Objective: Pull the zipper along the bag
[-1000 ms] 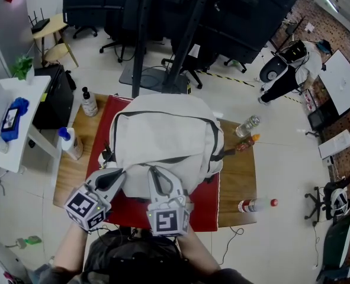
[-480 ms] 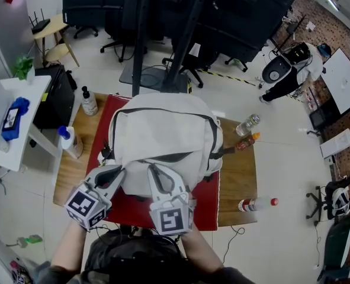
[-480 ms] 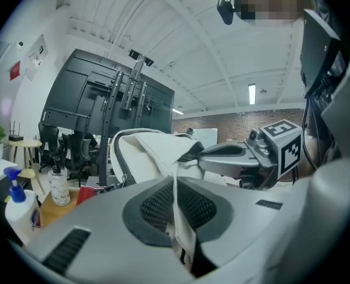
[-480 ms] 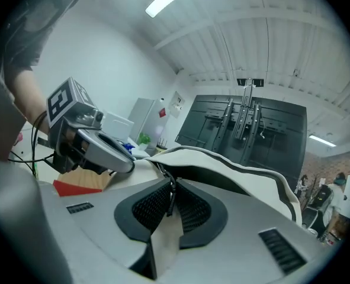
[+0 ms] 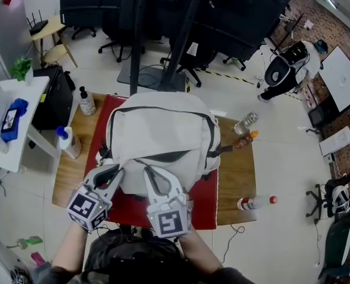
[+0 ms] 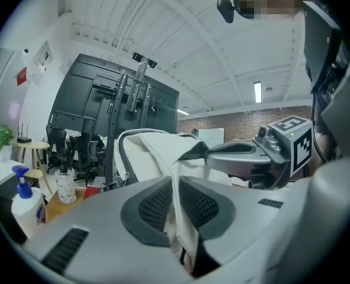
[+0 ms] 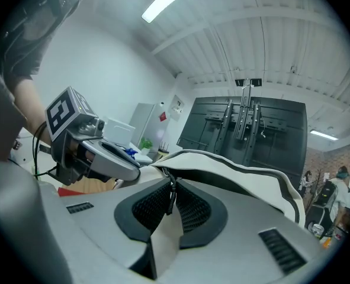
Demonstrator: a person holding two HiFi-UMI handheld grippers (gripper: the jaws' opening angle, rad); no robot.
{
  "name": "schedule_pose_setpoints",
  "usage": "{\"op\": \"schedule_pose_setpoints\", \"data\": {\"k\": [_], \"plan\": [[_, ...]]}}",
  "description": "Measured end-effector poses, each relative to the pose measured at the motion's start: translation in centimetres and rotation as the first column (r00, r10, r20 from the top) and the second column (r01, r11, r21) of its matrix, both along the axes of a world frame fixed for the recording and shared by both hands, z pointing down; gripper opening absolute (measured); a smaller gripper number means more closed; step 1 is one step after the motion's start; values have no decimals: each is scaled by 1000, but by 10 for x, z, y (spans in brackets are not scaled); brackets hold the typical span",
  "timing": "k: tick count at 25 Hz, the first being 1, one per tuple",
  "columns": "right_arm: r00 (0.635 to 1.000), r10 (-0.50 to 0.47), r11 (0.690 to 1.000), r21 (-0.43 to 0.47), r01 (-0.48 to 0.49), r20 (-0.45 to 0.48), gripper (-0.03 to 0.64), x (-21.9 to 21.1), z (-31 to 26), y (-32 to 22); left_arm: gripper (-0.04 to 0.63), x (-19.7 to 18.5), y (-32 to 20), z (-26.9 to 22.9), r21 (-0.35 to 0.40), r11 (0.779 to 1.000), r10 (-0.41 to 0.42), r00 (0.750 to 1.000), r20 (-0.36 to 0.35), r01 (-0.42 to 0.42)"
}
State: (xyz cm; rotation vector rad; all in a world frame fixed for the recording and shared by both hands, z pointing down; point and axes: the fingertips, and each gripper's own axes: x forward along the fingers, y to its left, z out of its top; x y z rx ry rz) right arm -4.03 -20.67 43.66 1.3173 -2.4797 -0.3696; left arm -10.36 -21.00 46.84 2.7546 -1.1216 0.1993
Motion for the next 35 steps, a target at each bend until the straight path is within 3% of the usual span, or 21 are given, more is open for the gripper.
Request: {"op": "schedule_pose_setpoints", "data": {"k": [5,8,15,20,24,30,35], "plan": [[1000,-17,1000,4,17,6,64,-3,-1,6,138,-5,-4,1,-6,1000,-26,1000,9,26],[999,-31,999,-6,31,13,64,-8,0,12,140,-2,-6,3,-30,999,-17,999,32,18],[1000,1,1000,8,-1,17,64,-1,-4,14,56,6,-7,-4,-14,1000,-20,1000,-20,20],[992,24,996,89,-13,-125,64,9,0,0,49,5,-2,-7,-12,1000,-22,999,-41,22],[983,47,994,108,-28,-177,64,21,2,-11,48,6,1,-9,-20,1000,-14,999,-44,14],[965,195,977,117,-177,-176,64,79,3,-28,49,-4,0,-11,-30,999,-35,997,-76,32],[905,381,923,130,-361,-191,64,165,6,-38,49,-8,-2,-9,-29,999,-34,997,-74,32]]}}
